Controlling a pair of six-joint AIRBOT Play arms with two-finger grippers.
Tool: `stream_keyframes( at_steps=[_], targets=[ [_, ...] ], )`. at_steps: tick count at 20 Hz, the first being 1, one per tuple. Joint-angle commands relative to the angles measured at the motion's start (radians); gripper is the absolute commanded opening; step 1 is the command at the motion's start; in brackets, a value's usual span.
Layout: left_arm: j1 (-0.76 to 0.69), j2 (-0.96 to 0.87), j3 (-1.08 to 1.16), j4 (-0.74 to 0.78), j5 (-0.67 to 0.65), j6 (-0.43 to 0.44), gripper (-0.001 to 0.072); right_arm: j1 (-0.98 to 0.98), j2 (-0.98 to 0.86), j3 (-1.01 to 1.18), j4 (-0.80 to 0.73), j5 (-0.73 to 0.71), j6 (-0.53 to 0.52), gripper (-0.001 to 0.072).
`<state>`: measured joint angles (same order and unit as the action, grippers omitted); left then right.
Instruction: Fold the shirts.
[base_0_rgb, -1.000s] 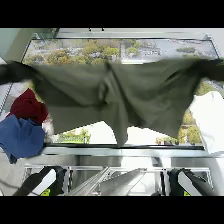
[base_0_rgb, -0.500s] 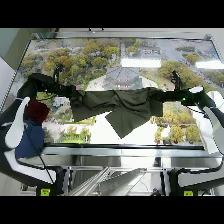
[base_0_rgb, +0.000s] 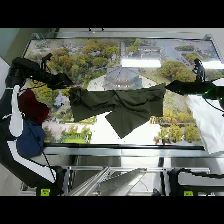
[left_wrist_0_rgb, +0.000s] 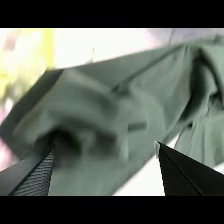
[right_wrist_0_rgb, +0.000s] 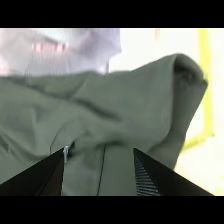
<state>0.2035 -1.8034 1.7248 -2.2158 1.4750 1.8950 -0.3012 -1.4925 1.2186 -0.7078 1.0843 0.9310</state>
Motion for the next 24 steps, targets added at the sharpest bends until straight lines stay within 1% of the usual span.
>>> stream_keyframes(
  at_steps=[1,4,5,7,9,13,15,17,18,19,20,21,24],
  targets=[
    [0.026,0.051,-0.023,0.068,0.11,-0.056,0.0701,-0.036,0.066,-0.046,-0.156,0.166,0.15,0.0515],
    [0.014,0.162,-0.213,0.101,0.085,-0.033,0.0701,0.031,0.101,-0.247,-0.076,0.17,0.166,0.0514],
    [0.007,0.2,-0.276,0.101,0.077,-0.024,0.0701,0.074,0.1,-0.309,-0.073,0.143,0.166,0.0514],
    [0.007,0.283,-0.394,0.101,0.052,-0.018,0.0701,0.158,0.091,-0.393,-0.067,0.018,0.167,0.0514],
    [0.007,0.362,-0.485,0.101,0.033,-0.018,0.0702,0.224,0.063,-0.411,-0.057,-0.057,0.199,0.0504],
    [0.007,0.512,-0.62,0.101,0.016,-0.002,0.0701,0.278,0.002,-0.411,0.0,-0.097,0.206,0.0504],
    [0.01,0.576,-0.673,0.103,0.005,0.001,0.0701,0.278,-0.011,-0.411,0.03,-0.098,0.175,0.0503],
    [0.009,0.63,-0.717,0.101,-0.029,0.001,0.0701,0.278,-0.016,-0.411,0.071,-0.11,0.123,0.0498],
    [0.009,0.654,-0.737,0.101,-0.048,0.001,0.0701,0.278,-0.018,-0.411,0.118,-0.113,0.066,0.0318],
    [0.009,0.674,-0.755,0.101,-0.064,0.001,0.0701,0.278,-0.017,-0.409,0.163,-0.105,0.013,0.0165],
    [0.009,0.69,-0.766,0.101,-0.071,0.0,0.0701,0.278,-0.013,-0.397,0.204,-0.075,-0.027,0.0086],
    [0.009,0.697,-0.768,0.101,-0.066,0.0,0.0701,0.278,-0.004,-0.379,0.232,-0.037,-0.046,0.0027],
    [0.009,0.712,-0.768,0.1,-0.066,0.0,0.0701,0.279,0.072,-0.278,0.287,0.038,-0.047,0.0025]
  ],
)
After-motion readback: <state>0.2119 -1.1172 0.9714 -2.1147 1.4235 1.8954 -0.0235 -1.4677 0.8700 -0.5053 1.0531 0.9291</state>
